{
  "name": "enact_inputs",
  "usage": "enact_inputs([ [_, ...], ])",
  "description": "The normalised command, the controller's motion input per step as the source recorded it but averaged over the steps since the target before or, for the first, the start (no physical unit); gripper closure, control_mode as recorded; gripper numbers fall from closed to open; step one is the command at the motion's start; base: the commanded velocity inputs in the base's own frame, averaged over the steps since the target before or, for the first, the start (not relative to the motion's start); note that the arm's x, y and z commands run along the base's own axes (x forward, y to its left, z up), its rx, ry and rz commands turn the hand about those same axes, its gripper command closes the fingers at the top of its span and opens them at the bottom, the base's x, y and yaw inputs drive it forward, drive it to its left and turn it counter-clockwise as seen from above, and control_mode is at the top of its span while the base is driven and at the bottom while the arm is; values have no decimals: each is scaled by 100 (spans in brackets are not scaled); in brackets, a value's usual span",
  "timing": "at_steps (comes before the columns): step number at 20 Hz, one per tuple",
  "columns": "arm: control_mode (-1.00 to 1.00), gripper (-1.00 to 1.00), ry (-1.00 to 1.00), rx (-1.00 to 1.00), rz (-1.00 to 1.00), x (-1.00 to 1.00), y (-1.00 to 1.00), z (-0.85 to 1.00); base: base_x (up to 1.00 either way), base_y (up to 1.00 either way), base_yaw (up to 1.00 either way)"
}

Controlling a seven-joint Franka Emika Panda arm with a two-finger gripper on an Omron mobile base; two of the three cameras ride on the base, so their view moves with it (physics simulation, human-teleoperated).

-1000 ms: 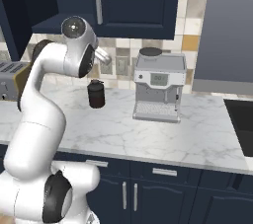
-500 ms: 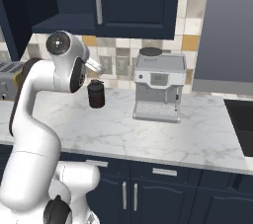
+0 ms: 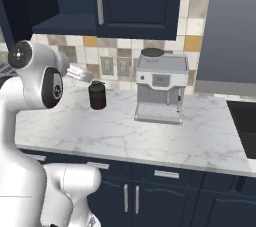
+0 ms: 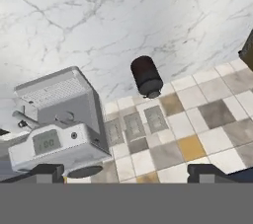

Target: Close all open cabinet doors.

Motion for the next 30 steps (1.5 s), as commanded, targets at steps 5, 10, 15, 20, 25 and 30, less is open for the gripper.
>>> enact_inputs([
  [5, -100, -100, 2, -27, 2, -61, 8, 24, 0, 0, 0],
  [10, -100, -100, 1, -28, 8, -52, 0, 13, 0, 0, 0],
  [15, -100, -100, 0, -28, 15, -53, 7, 4, 0, 0, 0],
  [20, -100, -100, 0, -31, 18, -67, 26, 0, 0, 0, 0],
  [25, -100, -100, 0, -33, 20, -64, 42, 4, 0, 0, 0],
  [30, -100, -100, -1, -35, 13, -29, 61, 16, 0, 0, 0],
])
